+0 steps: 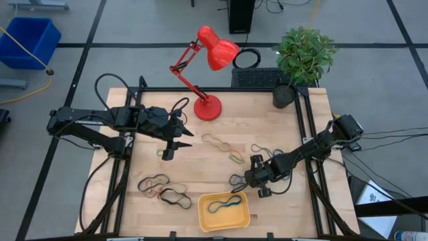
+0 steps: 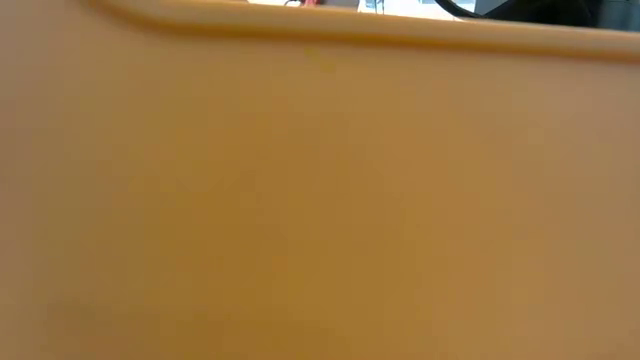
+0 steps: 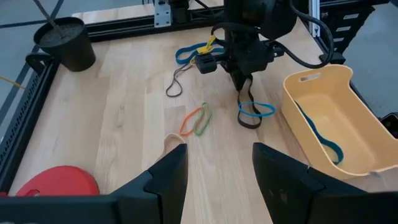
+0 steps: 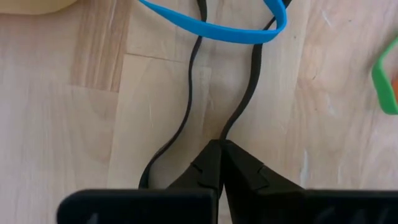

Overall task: Pick and place rubber bands into bin
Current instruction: Put the right black rubber band into the yellow bin

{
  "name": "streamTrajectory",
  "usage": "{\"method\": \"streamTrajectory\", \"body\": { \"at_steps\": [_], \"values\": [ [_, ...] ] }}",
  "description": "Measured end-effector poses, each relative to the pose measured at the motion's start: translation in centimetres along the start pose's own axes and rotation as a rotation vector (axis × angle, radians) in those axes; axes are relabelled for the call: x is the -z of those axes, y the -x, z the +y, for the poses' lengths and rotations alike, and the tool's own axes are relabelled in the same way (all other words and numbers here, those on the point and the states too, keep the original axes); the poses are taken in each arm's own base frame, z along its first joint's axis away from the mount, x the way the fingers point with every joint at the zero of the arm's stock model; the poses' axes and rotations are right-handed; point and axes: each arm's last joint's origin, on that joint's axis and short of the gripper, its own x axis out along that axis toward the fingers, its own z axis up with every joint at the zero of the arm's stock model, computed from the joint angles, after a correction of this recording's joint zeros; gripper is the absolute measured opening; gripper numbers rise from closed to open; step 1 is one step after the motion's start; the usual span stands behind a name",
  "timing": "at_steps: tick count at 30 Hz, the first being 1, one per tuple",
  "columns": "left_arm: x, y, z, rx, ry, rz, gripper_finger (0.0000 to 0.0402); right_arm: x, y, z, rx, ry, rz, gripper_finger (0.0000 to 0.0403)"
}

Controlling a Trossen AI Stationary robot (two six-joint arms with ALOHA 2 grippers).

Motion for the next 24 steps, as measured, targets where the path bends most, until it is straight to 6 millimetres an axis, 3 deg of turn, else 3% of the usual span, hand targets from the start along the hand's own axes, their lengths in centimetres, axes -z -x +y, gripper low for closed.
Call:
{"method": "streamTrajectory", "body": {
  "at_steps": [5, 17, 24],
  "values": [
    [0.0, 0.0, 0.0, 0.0, 0.005, -0.001, 0.0186, 0.1, 1.8, -0.3, 0.03, -0.025, -0.052, 0.0001],
    [-0.1, 0.0, 0.0, -0.001, 0.015, -0.013, 0.0186, 0.3, 12.8, -2.9, 0.281, -0.201, -0.591, 0.0],
    [-0.1, 0.0, 0.0, -0.001, 0.031, -0.014, 0.0186, -0.3, 17.4, -3.4, 0.361, -0.16, -0.915, 0.0]
  ]
}}
